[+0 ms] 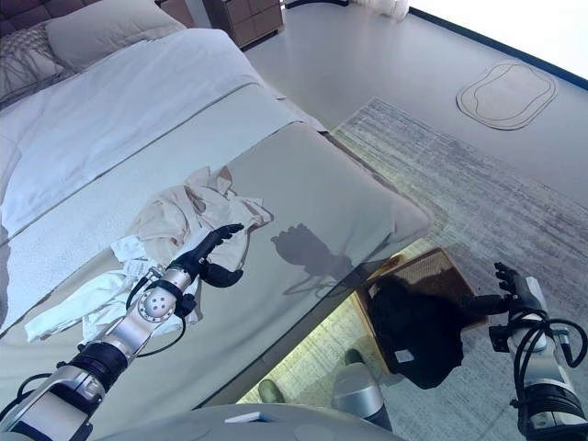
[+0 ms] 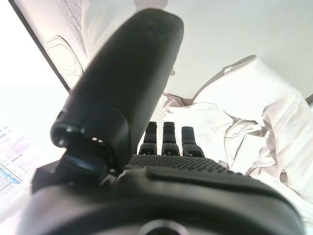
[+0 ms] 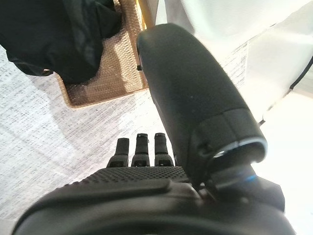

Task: Pick up the clothes from the bed and place them into the basket

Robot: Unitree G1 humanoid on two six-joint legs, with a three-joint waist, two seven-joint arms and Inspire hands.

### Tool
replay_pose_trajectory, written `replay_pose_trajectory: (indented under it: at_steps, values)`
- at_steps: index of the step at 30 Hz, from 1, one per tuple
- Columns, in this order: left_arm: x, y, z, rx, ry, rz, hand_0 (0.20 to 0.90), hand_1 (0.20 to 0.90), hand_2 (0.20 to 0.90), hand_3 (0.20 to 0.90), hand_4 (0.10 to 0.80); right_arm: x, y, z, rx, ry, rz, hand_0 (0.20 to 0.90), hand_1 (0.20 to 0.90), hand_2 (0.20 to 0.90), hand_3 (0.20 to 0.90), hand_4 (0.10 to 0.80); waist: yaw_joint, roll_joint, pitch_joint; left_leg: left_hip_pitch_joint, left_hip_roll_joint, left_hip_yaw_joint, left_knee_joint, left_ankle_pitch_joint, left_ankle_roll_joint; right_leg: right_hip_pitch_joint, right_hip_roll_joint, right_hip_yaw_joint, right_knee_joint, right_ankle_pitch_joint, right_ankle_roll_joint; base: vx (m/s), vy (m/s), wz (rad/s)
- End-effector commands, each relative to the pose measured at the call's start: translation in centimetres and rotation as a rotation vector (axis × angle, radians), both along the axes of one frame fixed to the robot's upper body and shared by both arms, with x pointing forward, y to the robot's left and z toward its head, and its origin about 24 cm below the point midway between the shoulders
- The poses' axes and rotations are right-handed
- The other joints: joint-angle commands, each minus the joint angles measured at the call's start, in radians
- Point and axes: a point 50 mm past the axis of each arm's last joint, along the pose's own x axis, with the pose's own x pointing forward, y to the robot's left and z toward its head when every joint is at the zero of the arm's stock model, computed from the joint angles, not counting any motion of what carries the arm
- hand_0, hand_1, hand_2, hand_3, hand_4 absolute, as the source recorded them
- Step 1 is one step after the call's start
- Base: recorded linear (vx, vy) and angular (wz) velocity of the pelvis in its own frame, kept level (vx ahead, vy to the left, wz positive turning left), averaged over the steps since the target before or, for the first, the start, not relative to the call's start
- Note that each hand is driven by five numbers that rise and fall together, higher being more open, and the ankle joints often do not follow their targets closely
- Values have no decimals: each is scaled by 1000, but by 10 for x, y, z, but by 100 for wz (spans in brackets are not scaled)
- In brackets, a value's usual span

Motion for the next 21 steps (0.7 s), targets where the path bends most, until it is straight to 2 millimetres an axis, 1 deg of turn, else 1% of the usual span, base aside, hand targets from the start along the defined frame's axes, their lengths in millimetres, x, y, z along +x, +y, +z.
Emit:
replay_pose_trajectory:
  at_steps: [1,6,10,14,16,21]
  values:
    - [24,-11,38,-45,-191,-27,900,900,900,900,800,33,1,41,-85,-207,49,900,900,900,900,800,31,-21,-60,17,20,-38,136,-189,6,-106,18,-75,-7,88,19,4,6,9]
    - [20,-9,32,-43,-180,-2,900,900,900,900,800,39,8,44,-89,-211,95,900,900,900,900,800,49,-25,-60,14,19,-52,132,-181,1,-97,17,-90,-7,82,16,3,7,10]
    - [16,-7,26,-40,-173,23,900,900,900,900,800,48,14,51,-102,-238,132,900,900,900,900,800,72,-28,-54,10,18,-69,125,-170,-3,-83,14,-109,-10,78,13,1,7,14]
    - [12,-6,21,-44,-170,50,900,900,900,900,800,59,20,65,-140,-301,143,900,900,900,900,800,97,-29,-47,5,15,-90,116,-160,-6,-73,11,-128,-11,71,10,-10,1,17]
    - [10,-5,18,-45,-169,70,900,900,900,900,800,69,23,77,-156,-355,108,900,900,900,900,800,122,-27,-40,-2,8,-110,105,-152,-7,-66,11,-143,-12,66,7,-31,2,28]
    - [2,-1,7,-36,-129,99,900,900,900,900,800,86,34,93,-207,-423,103,900,900,900,900,800,162,-21,-36,-12,-4,-150,83,-134,-10,-52,11,-170,-17,57,2,-1,6,26]
